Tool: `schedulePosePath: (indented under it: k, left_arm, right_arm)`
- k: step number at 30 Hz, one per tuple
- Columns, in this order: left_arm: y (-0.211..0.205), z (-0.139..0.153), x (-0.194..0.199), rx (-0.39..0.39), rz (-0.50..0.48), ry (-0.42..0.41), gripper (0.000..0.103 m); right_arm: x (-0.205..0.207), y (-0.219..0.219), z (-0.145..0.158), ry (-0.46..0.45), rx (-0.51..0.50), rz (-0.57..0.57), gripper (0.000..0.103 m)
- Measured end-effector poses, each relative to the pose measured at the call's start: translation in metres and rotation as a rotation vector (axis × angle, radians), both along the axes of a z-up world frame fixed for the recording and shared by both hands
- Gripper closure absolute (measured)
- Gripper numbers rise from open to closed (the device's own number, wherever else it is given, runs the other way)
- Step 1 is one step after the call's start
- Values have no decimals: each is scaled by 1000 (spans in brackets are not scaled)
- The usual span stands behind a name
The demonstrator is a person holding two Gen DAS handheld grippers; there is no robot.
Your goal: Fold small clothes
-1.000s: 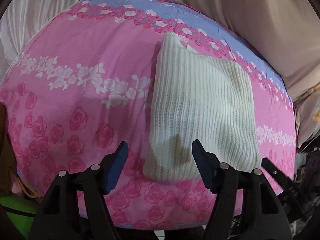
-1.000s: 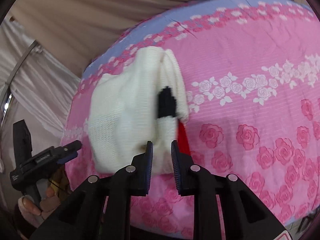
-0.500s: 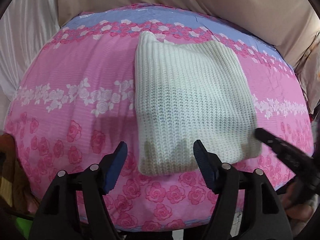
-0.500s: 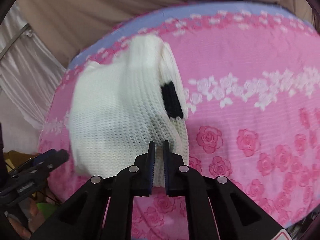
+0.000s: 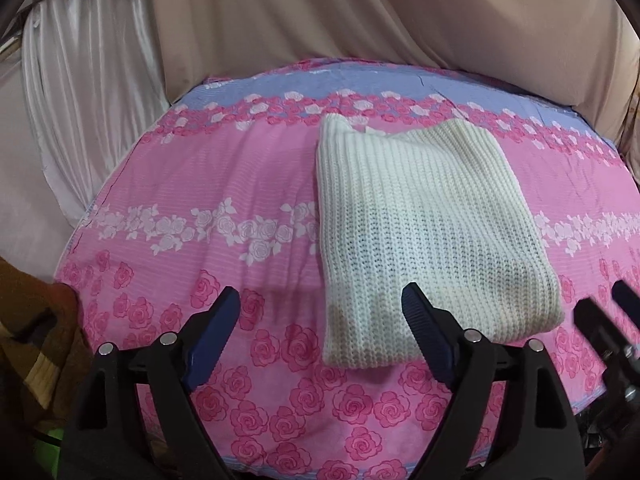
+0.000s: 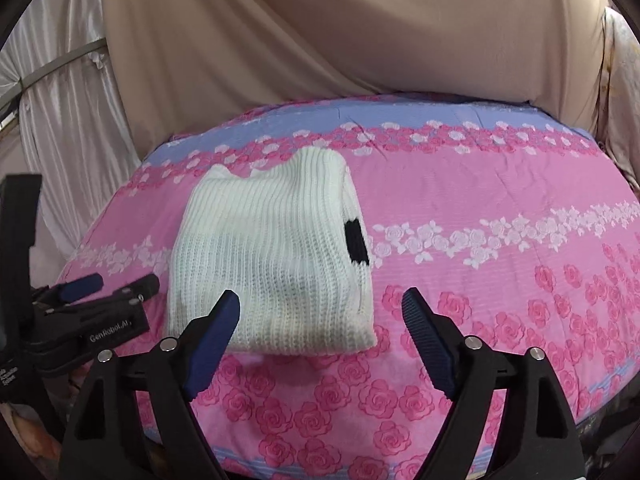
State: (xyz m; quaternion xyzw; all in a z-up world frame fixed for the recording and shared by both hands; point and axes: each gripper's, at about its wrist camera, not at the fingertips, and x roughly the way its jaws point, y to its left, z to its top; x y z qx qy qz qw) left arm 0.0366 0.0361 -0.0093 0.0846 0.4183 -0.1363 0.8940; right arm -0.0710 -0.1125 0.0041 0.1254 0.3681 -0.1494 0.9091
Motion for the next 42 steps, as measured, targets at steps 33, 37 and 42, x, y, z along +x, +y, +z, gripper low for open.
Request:
schedulePosePath:
  k: [33,37,42]
  left_arm:
    - [-10,13,-7,-77,-22,-49,5]
    - [-10,10,-9,-56,-7,-70,5]
    - [-11,8,-14,-34,-24,-84,5]
  right_arm:
    - [1,10,-10,25,0,9,22]
    - [1,10,-10,29,0,14,22]
    - [1,10,-11,30,0,9,22]
